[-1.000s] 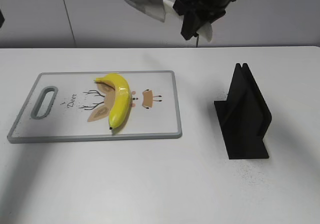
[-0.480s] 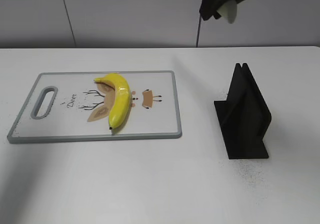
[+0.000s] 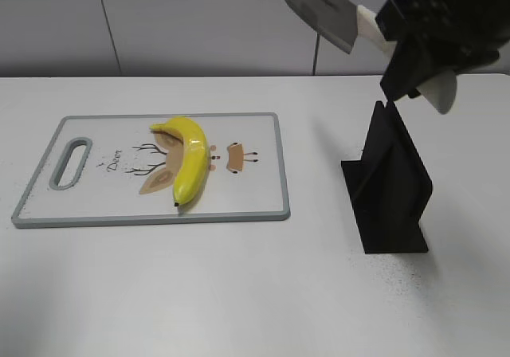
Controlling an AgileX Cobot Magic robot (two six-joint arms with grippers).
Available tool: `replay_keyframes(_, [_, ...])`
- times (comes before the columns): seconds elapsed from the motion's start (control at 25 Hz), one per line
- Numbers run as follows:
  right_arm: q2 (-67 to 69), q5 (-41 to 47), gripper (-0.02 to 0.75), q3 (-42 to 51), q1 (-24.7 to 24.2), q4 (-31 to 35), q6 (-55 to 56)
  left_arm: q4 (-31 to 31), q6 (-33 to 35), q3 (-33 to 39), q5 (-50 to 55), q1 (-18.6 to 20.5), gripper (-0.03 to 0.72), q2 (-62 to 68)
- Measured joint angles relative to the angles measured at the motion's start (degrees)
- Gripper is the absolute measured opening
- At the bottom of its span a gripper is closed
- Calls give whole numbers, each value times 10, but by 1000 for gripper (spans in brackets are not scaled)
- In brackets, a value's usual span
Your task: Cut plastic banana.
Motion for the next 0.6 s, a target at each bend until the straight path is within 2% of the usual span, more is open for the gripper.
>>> replay_keyframes(0.28, [-116,-58,162,151,0,-5,41,0,0,75,1,0,579,-143])
replay_keyframes(0.6, [-213,-66,162,235,0,-37,98,0,0,136,1,0,579,-307])
